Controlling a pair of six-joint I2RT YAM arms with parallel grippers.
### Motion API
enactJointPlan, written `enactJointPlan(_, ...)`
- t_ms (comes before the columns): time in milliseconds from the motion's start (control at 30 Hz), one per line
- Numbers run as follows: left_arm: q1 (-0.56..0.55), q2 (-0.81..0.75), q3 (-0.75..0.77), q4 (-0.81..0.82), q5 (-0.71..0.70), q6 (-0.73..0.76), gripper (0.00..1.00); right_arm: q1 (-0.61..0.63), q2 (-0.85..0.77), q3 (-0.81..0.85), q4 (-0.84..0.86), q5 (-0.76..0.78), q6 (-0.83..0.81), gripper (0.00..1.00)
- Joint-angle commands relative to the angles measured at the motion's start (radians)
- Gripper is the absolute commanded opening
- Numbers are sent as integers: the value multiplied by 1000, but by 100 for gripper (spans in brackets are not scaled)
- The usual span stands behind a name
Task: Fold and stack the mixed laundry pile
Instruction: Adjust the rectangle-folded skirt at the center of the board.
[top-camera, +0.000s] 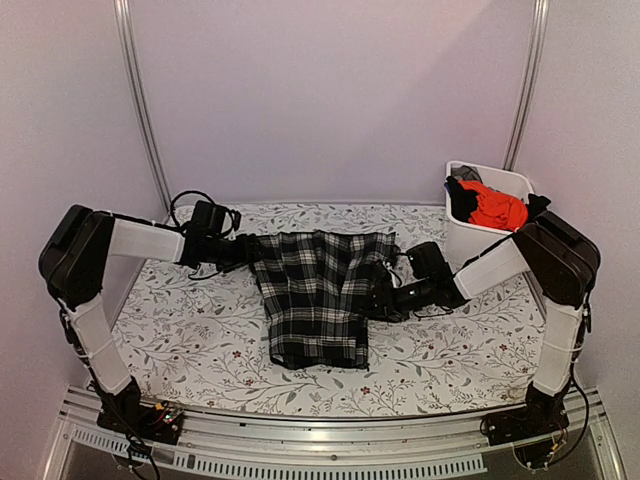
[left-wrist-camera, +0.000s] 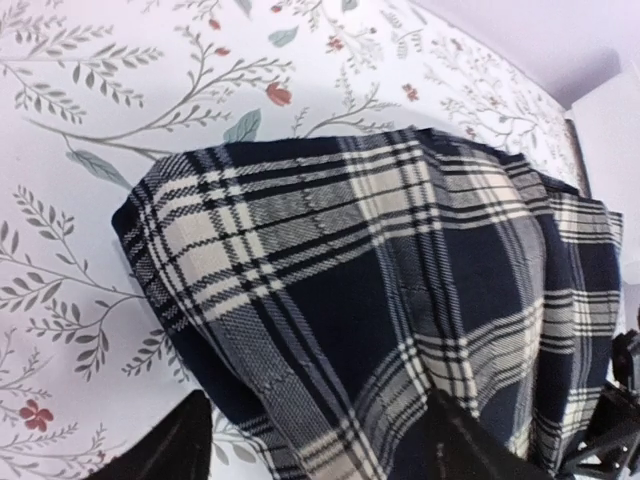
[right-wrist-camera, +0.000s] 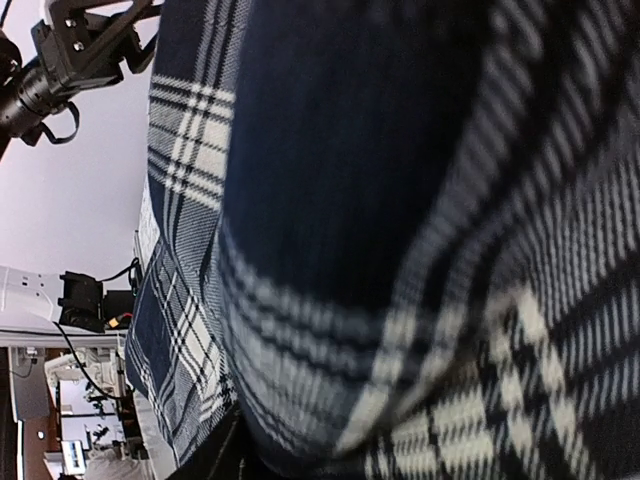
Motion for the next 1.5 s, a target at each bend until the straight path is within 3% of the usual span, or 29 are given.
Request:
enactJointPlan(0,-28,-207,-106,-54,25,27,79,-24,-126,-120,17,14,53,56)
enactJointPlan(100,-65,-356,-229,-65,18,2,80,-25,-260,-193,-5,27,65,61)
enactJointPlan(333,-236,-508,-398,-66,-33,-64,69,19,-426,-210,-103,23,73,54)
enactJointPlan(567,-330,-461,-457,-21,-45,-131,61,95,-346,-186,-112,-7,85,46)
enactJointPlan(1000,-431,-328,-423,13,-84,-145,58,161,-183,-111,-96,-5,88,49)
enactJointPlan(1133,-443,-294,-409,15,-90,-144,58,171,-166,-79,-99,-18,91,40)
enactJointPlan(1333,-448,-299,-398,-7,-115,-139,66,173,-236,-68,-121,-46,128,2)
enactJointPlan(1467,-447,-320,-392,-21,-133,-123,69,164,-347,-92,-222,17,92,0)
